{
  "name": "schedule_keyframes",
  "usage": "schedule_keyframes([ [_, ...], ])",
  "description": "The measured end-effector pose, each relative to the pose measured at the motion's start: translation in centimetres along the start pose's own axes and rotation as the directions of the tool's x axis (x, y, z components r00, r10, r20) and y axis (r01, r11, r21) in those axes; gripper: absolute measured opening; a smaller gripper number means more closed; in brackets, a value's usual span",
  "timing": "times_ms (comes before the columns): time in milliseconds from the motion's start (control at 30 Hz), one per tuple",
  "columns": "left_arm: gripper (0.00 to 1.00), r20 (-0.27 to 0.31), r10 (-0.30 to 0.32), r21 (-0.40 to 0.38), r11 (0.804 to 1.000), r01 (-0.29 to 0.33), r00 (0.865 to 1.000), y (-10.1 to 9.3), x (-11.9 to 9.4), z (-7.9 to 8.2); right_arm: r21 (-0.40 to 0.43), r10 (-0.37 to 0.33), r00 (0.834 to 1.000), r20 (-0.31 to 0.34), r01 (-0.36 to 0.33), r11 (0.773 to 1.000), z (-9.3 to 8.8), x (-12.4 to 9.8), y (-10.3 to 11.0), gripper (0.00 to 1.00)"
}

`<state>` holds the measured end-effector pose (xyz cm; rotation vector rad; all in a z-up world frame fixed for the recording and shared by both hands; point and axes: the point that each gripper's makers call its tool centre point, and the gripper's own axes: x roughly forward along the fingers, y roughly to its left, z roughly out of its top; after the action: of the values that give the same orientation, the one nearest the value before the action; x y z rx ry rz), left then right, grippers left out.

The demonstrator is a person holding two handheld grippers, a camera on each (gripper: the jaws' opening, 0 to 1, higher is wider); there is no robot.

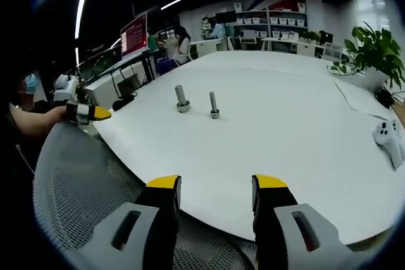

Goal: Place the washer onto the threaded stud by aligning its center hole with the stud, sliding it down to the base, and recovering from edge contact or off-axis alignment until the washer reaches the visible bottom stop.

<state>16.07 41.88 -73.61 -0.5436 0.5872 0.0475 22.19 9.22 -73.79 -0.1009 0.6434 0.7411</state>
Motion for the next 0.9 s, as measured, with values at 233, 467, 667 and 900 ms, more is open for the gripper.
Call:
schedule_keyframes([
  [233, 0.07, 0.000, -0.002, -0.004, 1.000, 0.002, 1.000, 0.02, -0.02, -0.02, 0.015, 0.001, 0.999, -0.039, 0.000, 1.000, -0.70, 0.04, -0.04, 0.47],
  [467, 0.07, 0.000, -0.002, -0.005, 1.000, 0.002, 1.000, -0.03, -0.01, -0.01, 0.018, 0.008, 0.999, -0.045, -0.007, 1.000, -0.75, 0.04, 0.11, 0.45],
  [667, 0.06, 0.002, -0.004, -0.006, 1.000, 0.004, 1.000, -0.04, -0.01, 0.01, 0.030, 0.017, 0.999, -0.035, -0.016, 0.999, -0.66, 0.03, 0.21, 0.43],
  [900, 0.06, -0.001, -0.004, -0.007, 1.000, 0.004, 1.000, -0.04, 0.00, -0.04, 0.035, 0.021, 0.999, -0.048, -0.019, 0.999, -0.90, 0.07, 0.25, 0.42],
])
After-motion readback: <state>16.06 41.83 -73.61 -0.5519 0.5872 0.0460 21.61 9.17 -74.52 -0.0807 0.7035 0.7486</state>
